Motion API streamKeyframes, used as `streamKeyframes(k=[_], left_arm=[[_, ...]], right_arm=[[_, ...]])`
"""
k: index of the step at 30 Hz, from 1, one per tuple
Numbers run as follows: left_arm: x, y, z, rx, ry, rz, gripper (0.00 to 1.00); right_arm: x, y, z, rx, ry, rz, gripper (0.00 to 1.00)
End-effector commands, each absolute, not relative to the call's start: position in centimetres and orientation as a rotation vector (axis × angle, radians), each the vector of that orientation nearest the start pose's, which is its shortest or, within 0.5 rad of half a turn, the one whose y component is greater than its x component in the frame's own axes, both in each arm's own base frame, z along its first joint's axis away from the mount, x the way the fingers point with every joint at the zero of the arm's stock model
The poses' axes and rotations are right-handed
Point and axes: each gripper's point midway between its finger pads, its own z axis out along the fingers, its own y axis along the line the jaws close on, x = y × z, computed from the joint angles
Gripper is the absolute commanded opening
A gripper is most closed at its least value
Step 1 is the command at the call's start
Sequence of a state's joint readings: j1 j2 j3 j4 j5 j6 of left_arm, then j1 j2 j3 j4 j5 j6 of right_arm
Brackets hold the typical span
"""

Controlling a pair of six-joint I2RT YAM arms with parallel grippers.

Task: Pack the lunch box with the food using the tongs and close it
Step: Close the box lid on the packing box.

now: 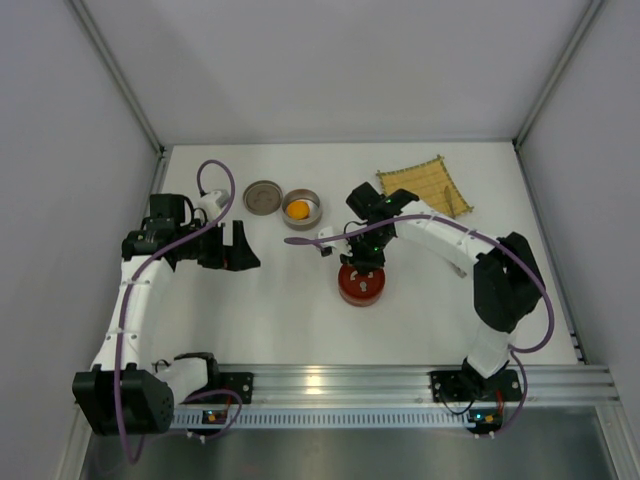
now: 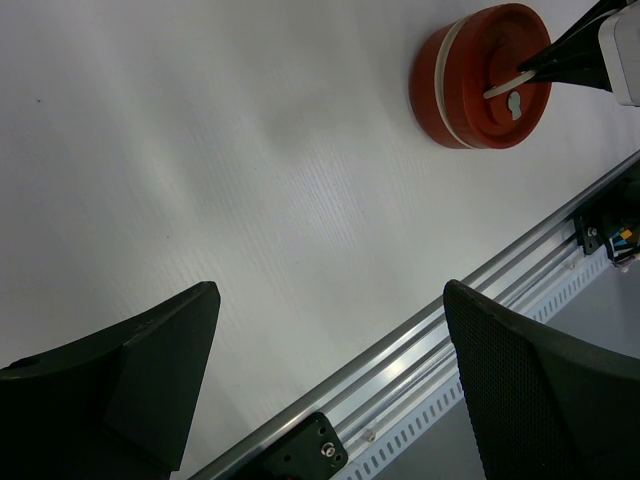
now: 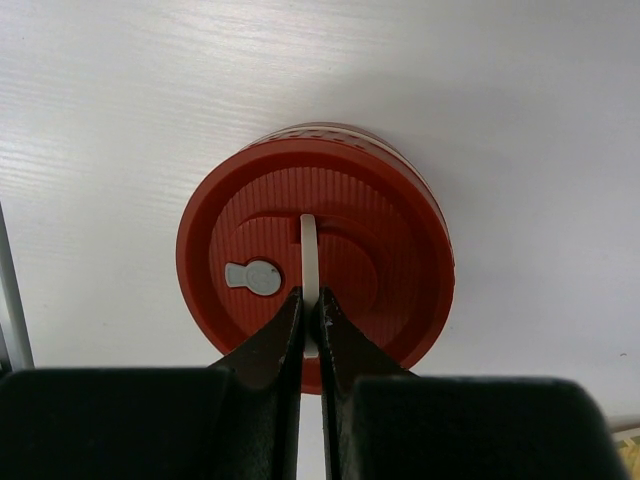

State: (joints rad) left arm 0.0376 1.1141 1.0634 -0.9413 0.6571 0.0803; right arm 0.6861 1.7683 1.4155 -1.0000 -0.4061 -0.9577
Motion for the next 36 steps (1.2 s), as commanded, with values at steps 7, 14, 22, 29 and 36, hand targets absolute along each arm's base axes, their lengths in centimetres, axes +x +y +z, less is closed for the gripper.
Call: streamKeyframes(k=[7, 14, 22, 29, 36], left_arm=[[24.2, -9.8, 20.1, 0.320, 2.362, -0.782, 0.98], [24.2, -9.6, 20.2, 0.307, 2.365, -0.765, 0.98], [24.3, -9.3, 20.3, 0.286, 2.362, -0.740, 0.98], [24.8, -8.7, 20.6, 0.260, 2.350, -0.685, 0.98], [25.7, -7.9, 21.2, 0.214, 2.324, -0.609, 0.98]], right_arm=[[25.0, 26.8, 10.2, -2.106, 1.820, 0.593, 0.00], [24.8, 26.6, 9.3, -2.022, 1.926, 0.624, 0.00], [24.7, 25.8, 7.9, -1.837, 2.084, 0.713, 0.00], [24.9, 24.7, 6.2, -1.546, 2.276, 0.751, 0.00], [25.2, 24.2, 5.5, -1.184, 2.385, 0.713, 0.00]])
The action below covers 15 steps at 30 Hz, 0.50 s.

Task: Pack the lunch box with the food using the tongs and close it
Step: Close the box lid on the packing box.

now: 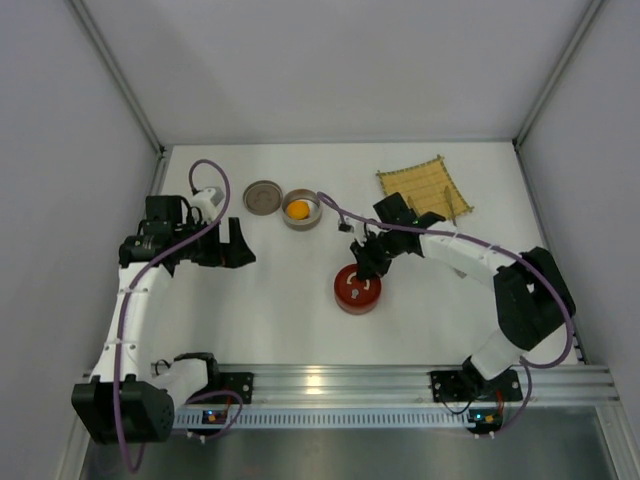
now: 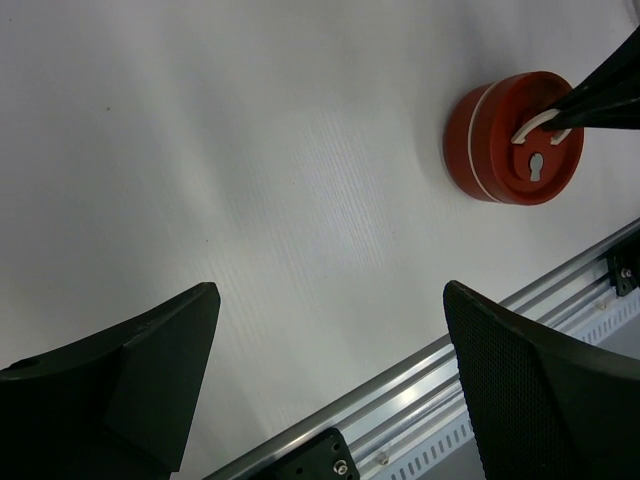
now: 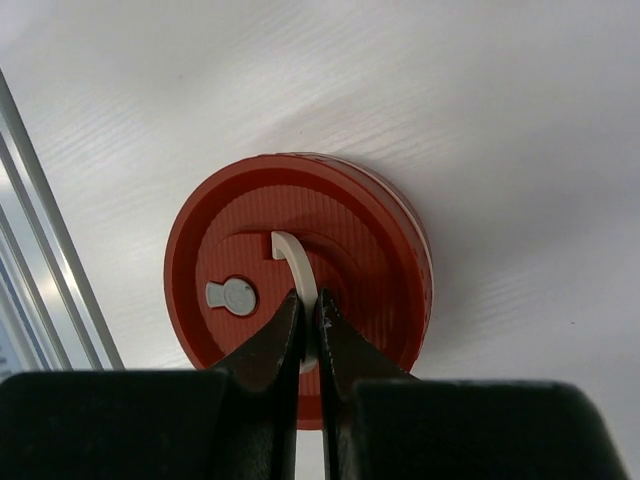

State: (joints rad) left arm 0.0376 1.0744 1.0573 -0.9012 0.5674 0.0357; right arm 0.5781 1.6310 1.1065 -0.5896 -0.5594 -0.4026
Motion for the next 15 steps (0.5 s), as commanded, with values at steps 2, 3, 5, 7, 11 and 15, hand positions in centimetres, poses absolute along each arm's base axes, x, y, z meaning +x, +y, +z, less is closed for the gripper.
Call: streamKeyframes(k=[2, 3, 5, 7, 11, 15], left_arm=[[25.9, -7.7, 21.2, 0.207, 2.321, -0.599, 0.98], [25.9, -7.7, 21.2, 0.207, 2.321, -0.598, 0.98], [26.0, -7.7, 21.2, 0.204, 2.321, -0.597, 0.98], [26.1, -7.6, 21.1, 0.198, 2.323, -0.591, 0.98], [26.1, -7.4, 21.0, 0.199, 2.326, -0.576, 0.98], [26.3, -7.4, 21.0, 0.199, 2.326, -0.569, 0.98]], right_arm=[[25.8, 24.2, 5.9, -1.068, 2.388, 0.698, 0.00], [25.4, 23.9, 5.5, -1.026, 2.415, 0.686, 0.00], [25.6, 23.6, 5.2, -0.908, 2.465, 0.672, 0.00], [25.1, 23.1, 4.4, -0.777, 2.539, 0.669, 0.00], [25.1, 21.7, 4.7, -0.676, 2.518, 0.610, 0.00], [24.3, 22.1, 6.2, -0.652, 2.472, 0.696, 0.00]])
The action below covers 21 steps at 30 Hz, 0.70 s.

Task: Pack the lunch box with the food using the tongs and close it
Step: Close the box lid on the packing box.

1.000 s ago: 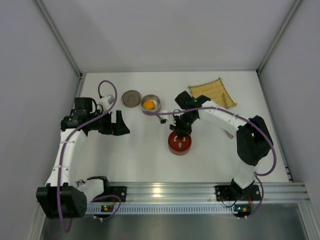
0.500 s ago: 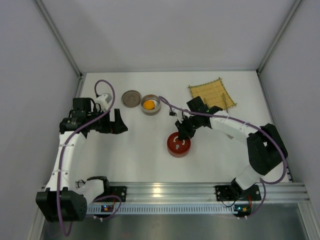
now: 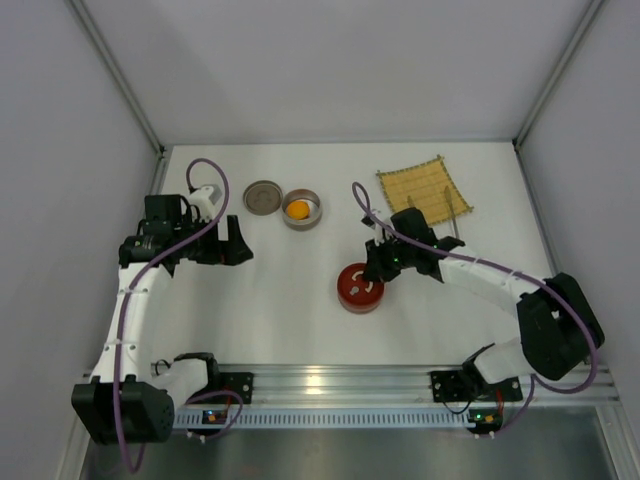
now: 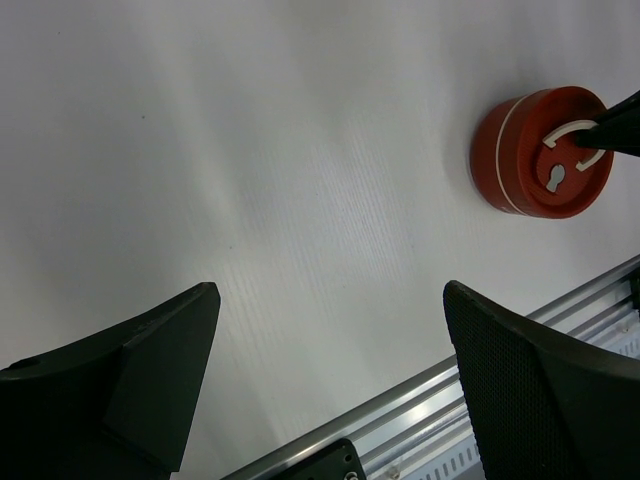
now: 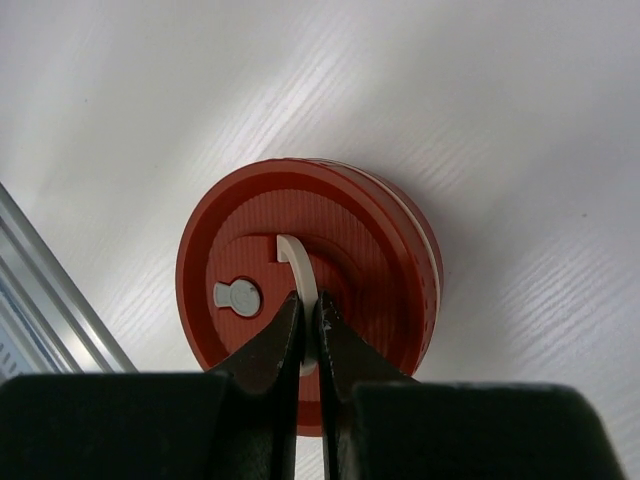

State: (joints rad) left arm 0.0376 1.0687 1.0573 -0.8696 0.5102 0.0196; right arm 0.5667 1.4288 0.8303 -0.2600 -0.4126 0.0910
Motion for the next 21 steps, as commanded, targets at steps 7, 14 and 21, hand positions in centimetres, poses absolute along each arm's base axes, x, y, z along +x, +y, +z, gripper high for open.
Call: streamKeyframes(k=[7, 14, 21], left_arm=[[26.4, -7.3, 20.9, 0.208, 2.330, -0.565, 0.98], [26.6, -7.3, 20.9, 0.218, 2.324, -0.561, 0.98], [26.5, -7.7, 20.9, 0.220, 2.321, -0.593, 0.98]], right_arm=[[24.5, 22.3, 7.8, -0.678, 2.444, 0.749, 0.28], [24.7, 22.9, 10.5, -0.736, 2.375, 0.800, 0.47], [24.6, 23.4, 13.6, -0.813, 2.282, 0.833, 0.47]])
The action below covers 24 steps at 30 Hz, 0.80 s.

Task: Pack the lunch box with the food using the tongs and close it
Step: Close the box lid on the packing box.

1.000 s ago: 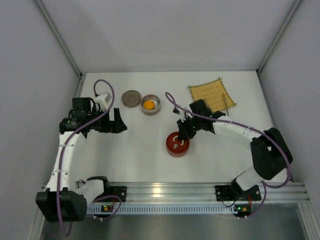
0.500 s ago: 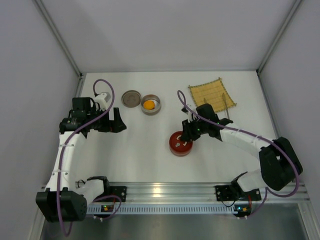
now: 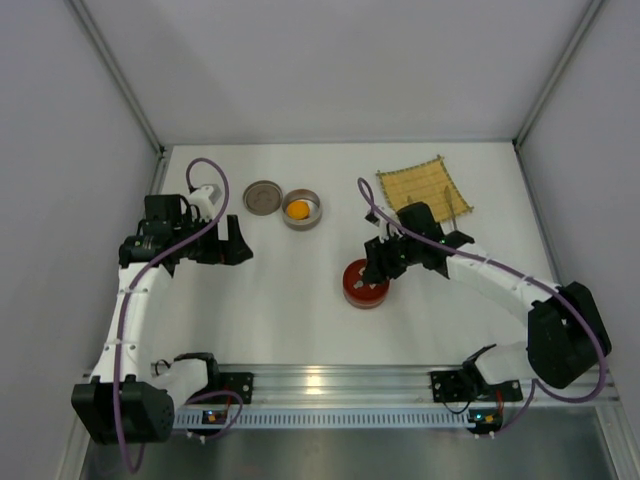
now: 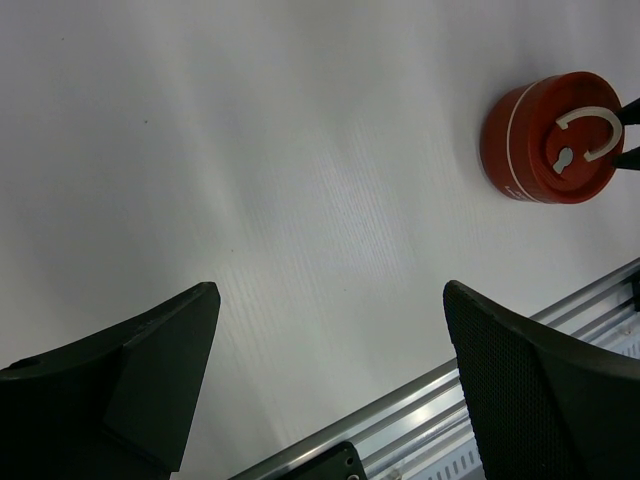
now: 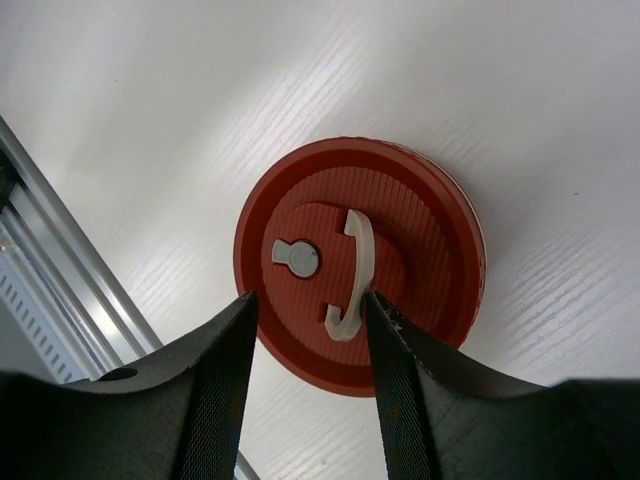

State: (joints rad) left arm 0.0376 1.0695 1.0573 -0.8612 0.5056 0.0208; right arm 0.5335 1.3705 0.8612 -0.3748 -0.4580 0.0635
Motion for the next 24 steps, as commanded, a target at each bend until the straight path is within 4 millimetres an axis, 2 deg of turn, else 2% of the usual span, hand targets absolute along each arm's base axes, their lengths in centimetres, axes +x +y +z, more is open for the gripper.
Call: streamKeyframes(k=[1, 3, 4, 7, 10, 11, 12, 14, 15, 19, 20, 23, 24], left_arm=[[26.5, -7.7, 21.0, 0.223, 2.317, -0.593, 0.98], [26.4, -7.7, 21.0, 0.223, 2.317, -0.597, 0.98], [26.4, -7.7, 21.0, 0.221, 2.317, -0.596, 0.98], [26.4, -7.7, 21.0, 0.223, 2.316, -0.596, 0.98], [26.3, -7.7, 21.0, 0.228, 2.314, -0.593, 0.98], [26.3, -7.7, 21.1, 0.230, 2.312, -0.590, 0.98], [26.3, -7.7, 21.1, 0.232, 2.312, -0.589, 0.98], [26.3, -7.7, 21.1, 0.235, 2.311, -0.589, 0.98], [26.3, -7.7, 21.1, 0.235, 2.311, -0.589, 0.98], [26.6, -7.8, 20.9, 0.238, 2.312, -0.603, 0.98], [26.6, -7.9, 20.6, 0.249, 2.323, -0.608, 0.98], [26.9, -8.0, 20.4, 0.277, 2.330, -0.618, 0.98], [26.9, -8.2, 20.5, 0.291, 2.328, -0.629, 0.98]], right_arm=[[24.6, 23.3, 13.8, -0.822, 2.278, 0.829, 0.47], [24.6, 23.3, 14.2, -0.826, 2.267, 0.830, 0.49], [24.7, 23.4, 14.5, -0.826, 2.263, 0.822, 0.53], [25.6, 23.0, 14.9, -0.809, 2.252, 0.784, 0.56], [27.0, 22.6, 15.6, -0.833, 2.200, 0.725, 0.47], [27.5, 22.6, 15.7, -0.849, 2.193, 0.699, 0.35], [27.7, 22.6, 15.8, -0.849, 2.196, 0.698, 0.28], [27.9, 22.7, 15.9, -0.882, 2.190, 0.693, 0.19], [28.0, 22.8, 15.5, -0.896, 2.198, 0.696, 0.18], [29.9, 22.7, 14.9, -0.874, 2.222, 0.723, 0.39], [30.3, 22.7, 13.8, -0.872, 2.254, 0.731, 0.40], [31.4, 22.8, 13.2, -0.902, 2.261, 0.740, 0.42], [31.6, 22.7, 12.1, -0.923, 2.286, 0.748, 0.43]])
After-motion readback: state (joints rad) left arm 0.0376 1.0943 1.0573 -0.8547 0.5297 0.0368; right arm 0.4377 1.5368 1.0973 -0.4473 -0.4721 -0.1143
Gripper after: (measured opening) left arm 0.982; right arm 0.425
